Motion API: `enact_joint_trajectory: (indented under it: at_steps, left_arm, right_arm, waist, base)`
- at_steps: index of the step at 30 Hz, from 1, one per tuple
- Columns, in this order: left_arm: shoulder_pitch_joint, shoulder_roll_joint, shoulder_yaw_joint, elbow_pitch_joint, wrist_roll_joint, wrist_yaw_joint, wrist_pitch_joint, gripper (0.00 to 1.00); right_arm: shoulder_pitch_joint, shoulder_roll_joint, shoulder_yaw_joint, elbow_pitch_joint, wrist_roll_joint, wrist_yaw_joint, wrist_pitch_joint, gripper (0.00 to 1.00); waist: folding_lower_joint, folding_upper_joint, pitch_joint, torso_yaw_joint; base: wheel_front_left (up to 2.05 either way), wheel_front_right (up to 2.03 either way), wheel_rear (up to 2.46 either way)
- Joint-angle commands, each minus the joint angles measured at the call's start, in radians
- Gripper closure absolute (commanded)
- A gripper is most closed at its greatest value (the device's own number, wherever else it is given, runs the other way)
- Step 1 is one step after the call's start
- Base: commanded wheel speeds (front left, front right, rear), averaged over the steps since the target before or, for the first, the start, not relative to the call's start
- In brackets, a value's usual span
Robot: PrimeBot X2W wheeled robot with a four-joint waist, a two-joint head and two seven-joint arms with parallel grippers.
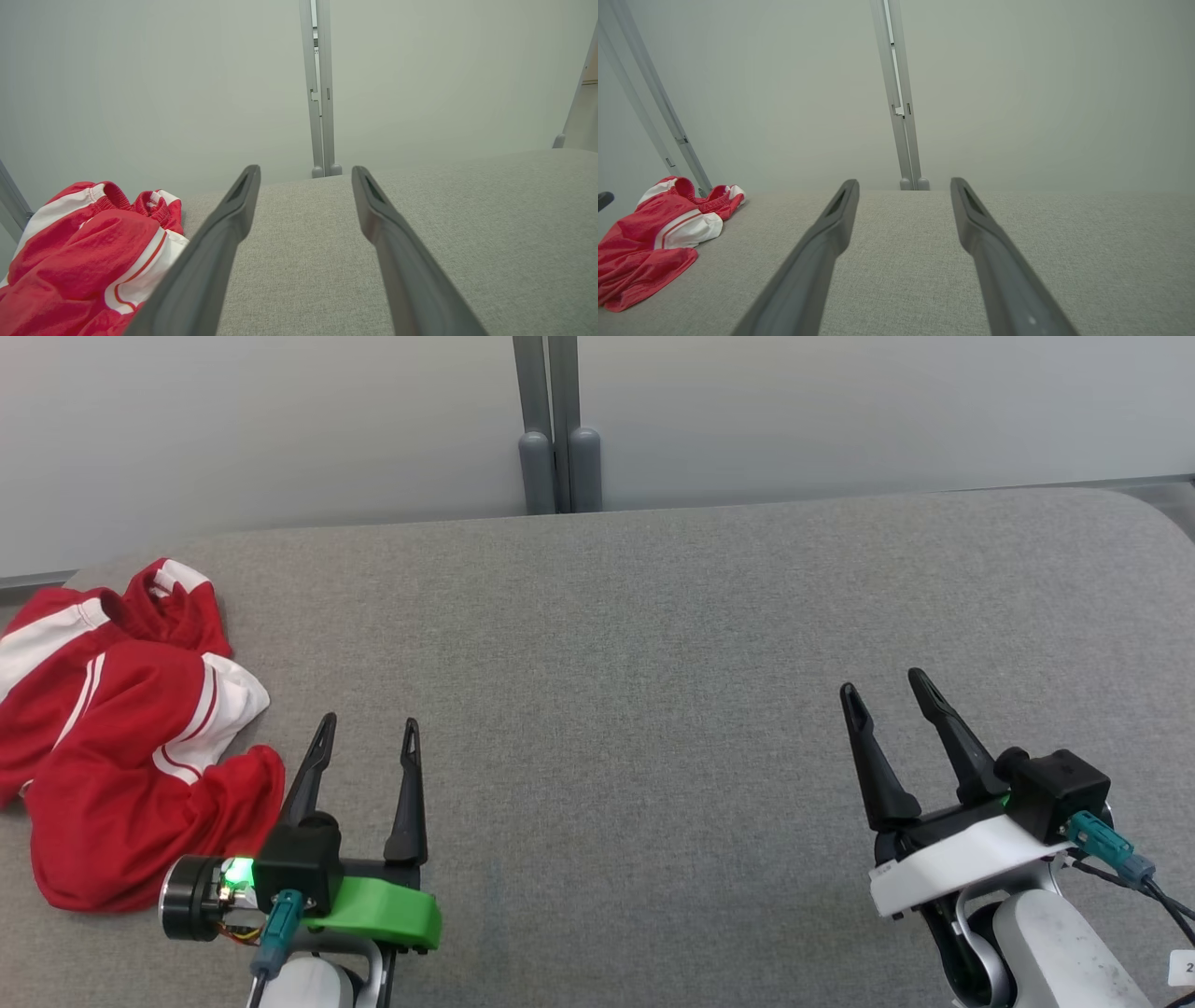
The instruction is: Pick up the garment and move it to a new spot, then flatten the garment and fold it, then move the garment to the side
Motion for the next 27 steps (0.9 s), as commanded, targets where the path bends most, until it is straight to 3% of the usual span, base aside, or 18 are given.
enact_joint_trajectory:
  at_steps: [1, 18, 27]
  left_arm:
    - [-0.012, 0.004, 0.006, 0.002, -0.003, 0.002, -0.003, 0.00]
    - [-0.019, 0.001, 0.015, 0.009, -0.016, -0.002, -0.003, 0.00]
    - [-0.024, 0.001, 0.027, 0.017, -0.025, 0.001, -0.003, 0.00]
  right_arm:
    - [-0.002, -0.001, -0.003, 0.002, -0.004, 0.000, -0.004, 0.00]
    - [0.001, 0.012, -0.019, 0.006, -0.012, 0.000, -0.004, 0.00]
    - [0.010, 0.018, -0.016, 0.006, -0.013, 0.000, -0.004, 0.00]
  waist:
    - [0.0000, -0.0001, -0.001, 0.000]
    - [0.0000, -0.0001, 0.009, 0.013]
    - [0.0000, -0.0001, 0.012, 0.088]
  base:
    - [0.00, 0.00, 0.00]
    - [0.00, 0.00, 0.00]
    - [0.00, 0.00, 0.00]
